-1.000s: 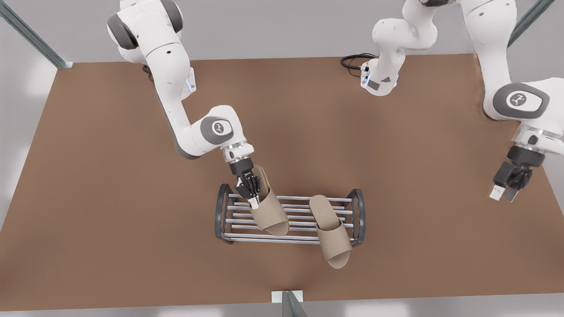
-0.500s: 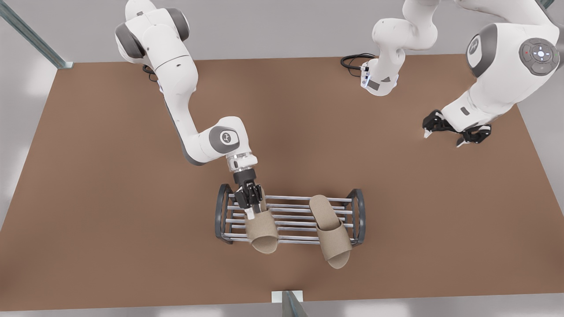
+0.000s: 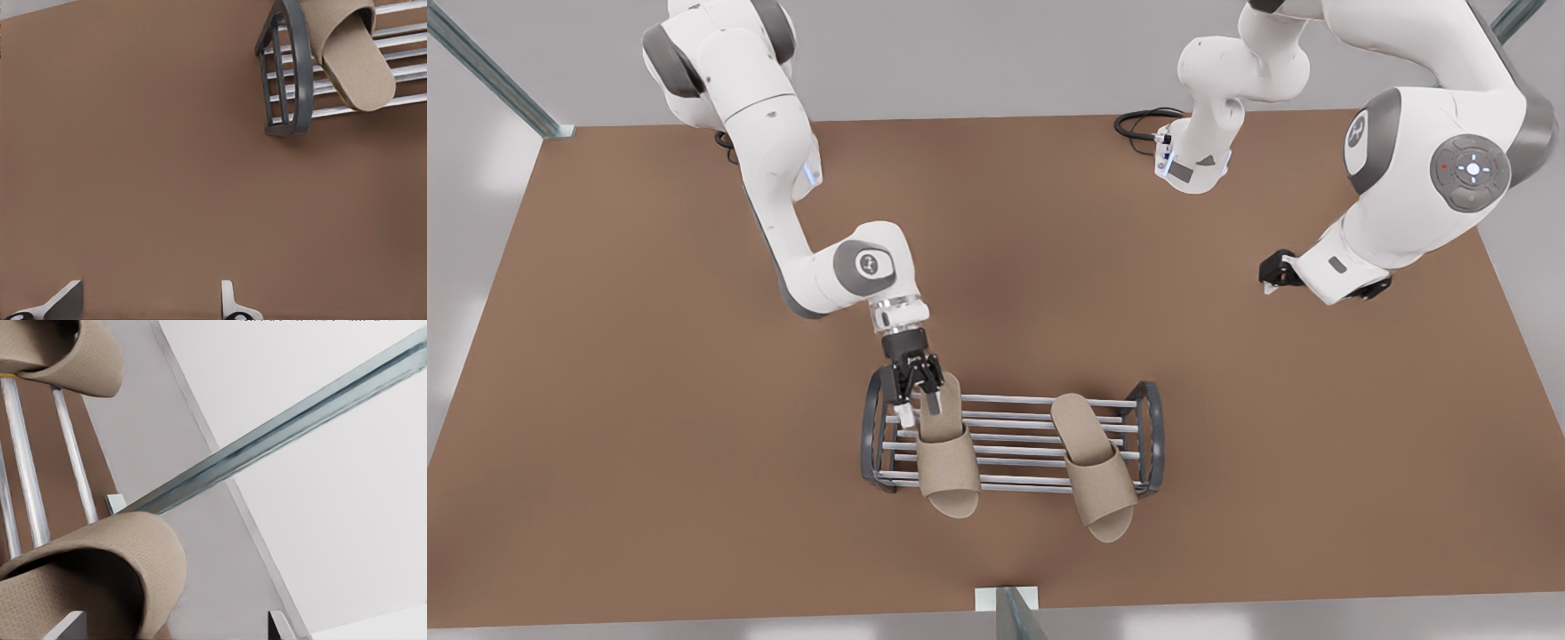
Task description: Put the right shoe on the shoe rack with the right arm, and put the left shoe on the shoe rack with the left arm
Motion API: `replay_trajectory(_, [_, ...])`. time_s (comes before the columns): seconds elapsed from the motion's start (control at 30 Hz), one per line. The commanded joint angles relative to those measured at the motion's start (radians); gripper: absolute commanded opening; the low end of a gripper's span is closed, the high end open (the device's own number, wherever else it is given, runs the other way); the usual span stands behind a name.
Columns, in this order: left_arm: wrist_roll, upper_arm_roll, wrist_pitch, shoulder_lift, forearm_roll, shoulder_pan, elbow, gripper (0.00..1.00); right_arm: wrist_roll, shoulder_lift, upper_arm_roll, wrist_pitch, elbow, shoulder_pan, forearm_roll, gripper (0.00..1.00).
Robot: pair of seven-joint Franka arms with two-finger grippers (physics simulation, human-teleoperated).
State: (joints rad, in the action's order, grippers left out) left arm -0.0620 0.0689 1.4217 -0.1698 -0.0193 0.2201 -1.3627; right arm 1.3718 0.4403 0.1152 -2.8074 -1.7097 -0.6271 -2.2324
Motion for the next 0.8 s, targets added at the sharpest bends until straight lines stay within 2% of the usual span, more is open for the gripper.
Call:
replay_trajectory(0.0, [0.131,0.0,-0.006,0.003,-0.001,-0.001,0.0,1.0,0.023,-0.058,-0.003,-0.05,-0.01,0.015,0.051,1.0])
replay_trajectory(0.03, [0.131,0.0,-0.006,0.006,-0.001,-0.001,0.0,1.0,0.024,-0.124,-0.009,-0.08,-0.042,0.03,0.109,1.0])
replay_trajectory(0.1, [0.133,0.0,-0.006,0.012,-0.001,0.001,0.0,1.0,0.023,-0.239,-0.101,-0.063,-0.128,0.135,0.319,1.0])
replay_trajectory(0.13, [0.133,0.0,-0.006,0.019,0.001,-0.001,-0.001,1.0,0.023,-0.261,-0.209,0.061,-0.134,0.237,0.344,1.0])
replay_trajectory(0.17, [0.133,0.0,-0.006,0.021,0.001,-0.001,-0.001,1.0,0.015,-0.265,-0.284,0.113,-0.125,0.309,0.466,1.0])
replay_trajectory(0.2, [0.134,0.0,-0.006,0.024,0.001,0.001,-0.001,1.0,0.013,-0.291,-0.289,0.177,-0.102,0.322,0.598,1.0])
replay_trajectory(0.27, [0.133,0.0,-0.006,0.024,0.001,0.001,-0.001,1.0,-0.118,-0.284,-0.296,0.192,-0.045,0.478,0.891,1.0])
replay_trajectory(0.33, [0.134,0.0,-0.007,0.023,0.001,0.001,-0.001,1.0,-0.596,-0.253,-0.293,0.368,0.048,0.607,1.492,1.0])
replay_trajectory(0.4, [0.134,0.0,-0.007,0.023,0.001,-0.001,-0.001,1.0,-1.042,-0.301,-0.244,0.784,0.059,0.676,2.068,1.0])
replay_trajectory(0.43, [0.134,0.0,-0.007,0.023,0.001,0.001,-0.001,1.0,-1.246,-0.301,-0.137,1.017,0.131,0.676,2.163,1.0])
replay_trajectory(0.5, [0.134,0.0,-0.007,0.023,0.001,0.001,0.0,1.0,-1.337,-0.311,-0.112,1.166,0.18,0.688,2.163,1.0])
replay_trajectory(0.67, [0.134,0.0,-0.007,0.021,-0.001,0.001,0.0,1.0,-1.41,-0.272,-0.132,1.051,0.14,0.659,2.234,1.0])
replay_trajectory(0.77, [0.134,0.0,-0.007,0.02,-0.001,0.001,0.0,1.0,-1.415,-0.172,-0.132,1.042,0.236,0.672,2.263,1.0])
